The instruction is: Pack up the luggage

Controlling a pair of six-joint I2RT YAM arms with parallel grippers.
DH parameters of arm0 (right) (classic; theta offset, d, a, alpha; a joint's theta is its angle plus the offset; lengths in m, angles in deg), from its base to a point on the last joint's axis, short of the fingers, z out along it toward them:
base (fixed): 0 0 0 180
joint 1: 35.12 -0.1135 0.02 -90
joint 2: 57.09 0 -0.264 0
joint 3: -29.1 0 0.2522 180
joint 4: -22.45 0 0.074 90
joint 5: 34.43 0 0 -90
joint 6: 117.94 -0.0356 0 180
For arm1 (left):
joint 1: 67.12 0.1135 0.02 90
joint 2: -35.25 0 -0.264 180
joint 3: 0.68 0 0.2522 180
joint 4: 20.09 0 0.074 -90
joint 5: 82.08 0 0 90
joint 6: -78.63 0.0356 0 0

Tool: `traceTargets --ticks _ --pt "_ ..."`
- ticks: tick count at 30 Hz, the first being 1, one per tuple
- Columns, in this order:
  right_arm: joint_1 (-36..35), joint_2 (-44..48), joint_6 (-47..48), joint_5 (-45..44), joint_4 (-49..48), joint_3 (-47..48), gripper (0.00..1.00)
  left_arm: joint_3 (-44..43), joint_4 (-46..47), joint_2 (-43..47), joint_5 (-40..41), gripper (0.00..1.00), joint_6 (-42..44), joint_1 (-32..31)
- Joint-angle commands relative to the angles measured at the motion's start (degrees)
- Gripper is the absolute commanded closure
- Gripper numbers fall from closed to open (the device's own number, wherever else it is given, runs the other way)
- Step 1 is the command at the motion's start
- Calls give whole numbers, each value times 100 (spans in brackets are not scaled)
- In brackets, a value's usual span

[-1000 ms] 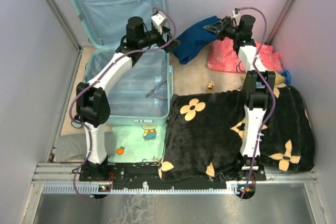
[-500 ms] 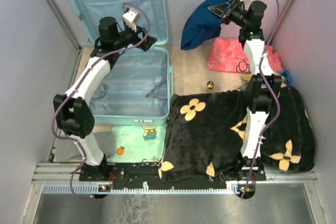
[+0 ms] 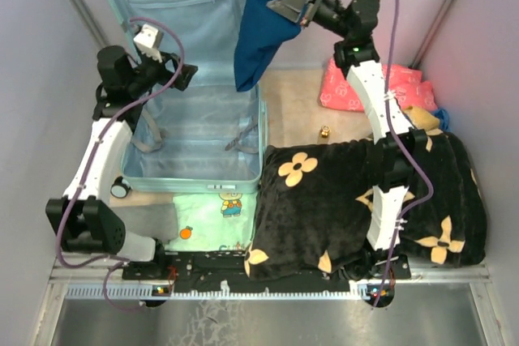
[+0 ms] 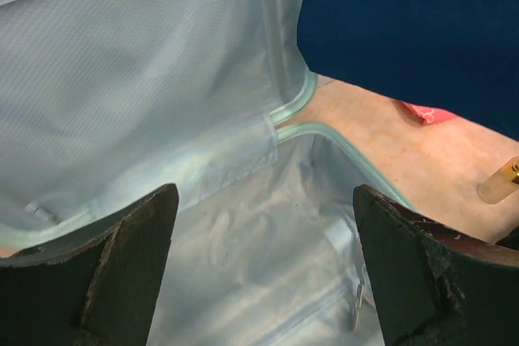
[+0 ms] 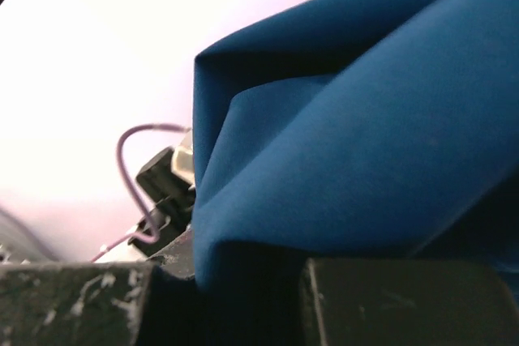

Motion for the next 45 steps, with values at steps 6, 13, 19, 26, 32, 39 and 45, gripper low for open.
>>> traceTargets --ticks 6,13,19,26,32,39,45 --pt "-1704 930 916 677 -757 -315 100 899 -312 1489 994 7 -221 936" --pt "-2530 383 1160 974 -931 -239 100 1409 -508 2408 1429 7 -365 1734" --pt "-2870 -779 1290 1330 -965 716 100 1687 -579 2801 1319 7 -427 2070" --pt "-2419 -1763 3 2668 -2832 -1415 100 1946 -571 2808 1031 7 -319 2164" --pt "-1670 -1654 2907 2158 1041 -1356 100 1895 -1068 2344 448 10 114 2164" --pt "-1710 -2355 7041 259 6443 1270 100 1667 -1978 1440 -240 11 459 2155" --pt "-1805 -2567 7940 -361 7100 1701 100 1642 -2340 701 -415 10 780 2147"
